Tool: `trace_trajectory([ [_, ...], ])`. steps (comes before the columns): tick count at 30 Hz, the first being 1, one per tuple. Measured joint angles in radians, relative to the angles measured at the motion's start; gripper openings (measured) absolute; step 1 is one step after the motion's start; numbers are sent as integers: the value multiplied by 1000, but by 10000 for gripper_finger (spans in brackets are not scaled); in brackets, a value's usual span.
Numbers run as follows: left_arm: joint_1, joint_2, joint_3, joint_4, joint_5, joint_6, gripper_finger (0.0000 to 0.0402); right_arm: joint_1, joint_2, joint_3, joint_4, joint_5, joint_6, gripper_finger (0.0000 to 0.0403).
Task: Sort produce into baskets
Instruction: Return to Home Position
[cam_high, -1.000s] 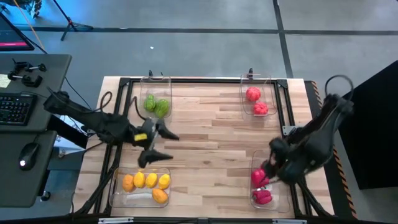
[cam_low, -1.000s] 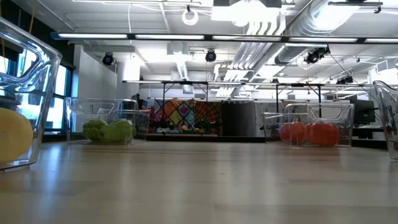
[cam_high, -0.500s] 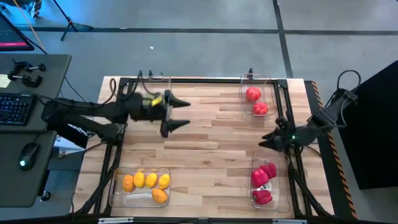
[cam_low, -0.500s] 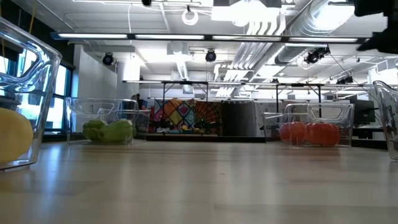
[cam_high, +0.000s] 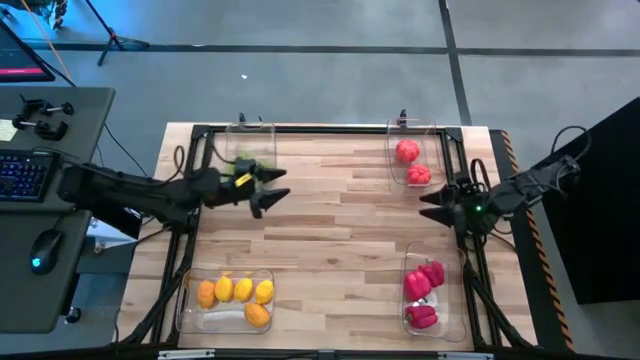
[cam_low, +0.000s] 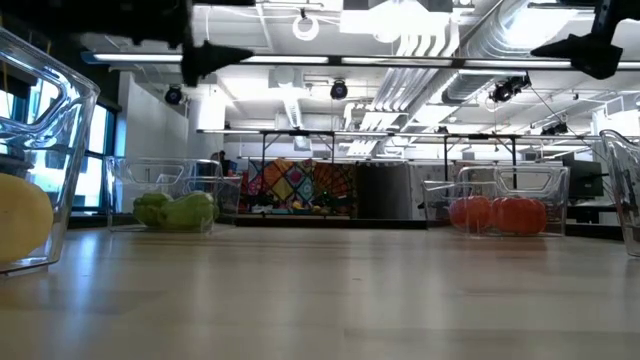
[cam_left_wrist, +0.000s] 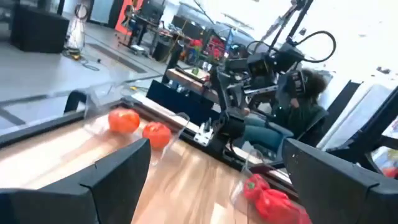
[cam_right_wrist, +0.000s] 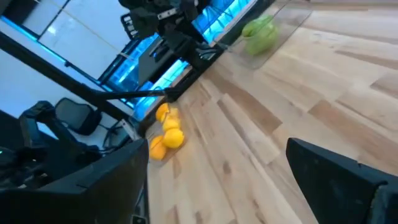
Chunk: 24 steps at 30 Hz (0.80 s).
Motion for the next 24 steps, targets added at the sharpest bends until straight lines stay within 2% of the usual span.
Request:
trace_trajectory([
  [8, -2, -233, -276, 58, -73, -48, 351, -67, 55, 0, 106, 9, -52, 369],
  [14, -2, -390, -441, 72, -79, -136, 351, -96, 56, -2, 123, 69, -26, 369],
  [18, -2, -455, -453, -75, -92, -203, 351, -98, 57, -45, 178, 70, -2, 369],
  [21, -2, -475, -454, -94, -92, -199, 351, -102, 58, -141, 347, 55, 6, 369],
  [24, -2, -490, -454, -86, -92, -204, 351, -132, 84, -281, 673, -1, -14, 369],
])
